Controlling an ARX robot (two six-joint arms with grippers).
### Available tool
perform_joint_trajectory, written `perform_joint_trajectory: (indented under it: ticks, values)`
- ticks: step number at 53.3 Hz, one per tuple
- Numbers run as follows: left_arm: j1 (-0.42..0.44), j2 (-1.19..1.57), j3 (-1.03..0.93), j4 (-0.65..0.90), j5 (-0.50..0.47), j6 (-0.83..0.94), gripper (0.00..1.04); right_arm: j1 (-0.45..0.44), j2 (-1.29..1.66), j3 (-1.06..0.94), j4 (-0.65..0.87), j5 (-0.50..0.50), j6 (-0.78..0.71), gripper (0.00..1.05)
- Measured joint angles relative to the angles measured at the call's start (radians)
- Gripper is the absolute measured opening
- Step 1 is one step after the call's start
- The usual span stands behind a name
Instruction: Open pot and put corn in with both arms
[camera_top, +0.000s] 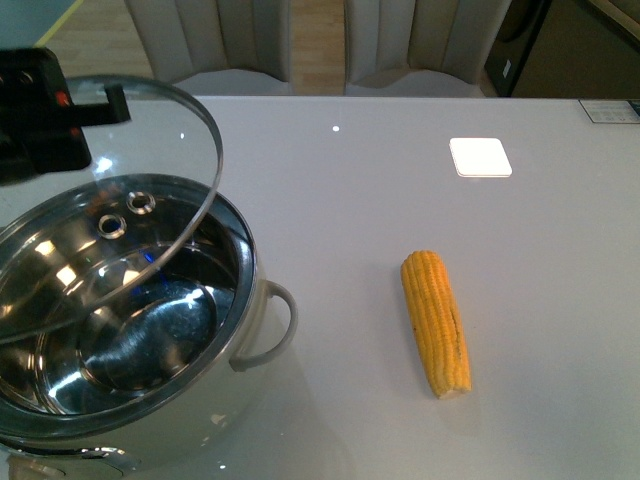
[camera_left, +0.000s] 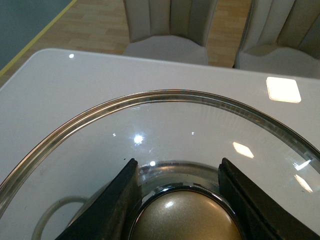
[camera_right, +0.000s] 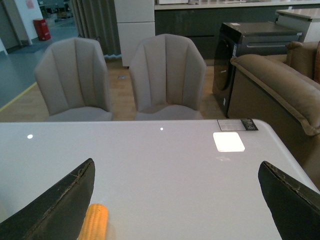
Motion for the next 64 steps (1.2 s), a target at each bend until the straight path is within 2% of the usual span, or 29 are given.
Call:
perform_joint_trajectory:
  ticks: [10, 22, 29, 39, 49, 64]
  values:
    - [0.138, -0.109, 0.004, -0.017, 0.052, 0.057, 0.42, 0.0, 0.0, 0.0, 0.0, 0.0, 0.0, 0.96]
    - [0.458, -0.136, -0.056, 0.038, 0.208, 0.145, 0.42, 0.0, 0.0, 0.0, 0.0, 0.0, 0.0, 0.96]
    - [0.637, -0.074, -0.084, 0.119, 0.257, 0.154, 0.42, 0.0, 0.0, 0.0, 0.0, 0.0, 0.0, 0.96]
    - [0.808, 0.073, -0.106, 0.243, 0.295, 0.178, 0.42, 0.0, 0.0, 0.0, 0.0, 0.0, 0.0, 0.96]
    - [0.896, 0.291, -0.114, 0.387, 0.313, 0.194, 0.42, 0.0, 0.0, 0.0, 0.0, 0.0, 0.0, 0.96]
    - [0.921, 0.554, -0.049, 0.472, 0.294, 0.194, 0.42, 0.0, 0.0, 0.0, 0.0, 0.0, 0.0, 0.96]
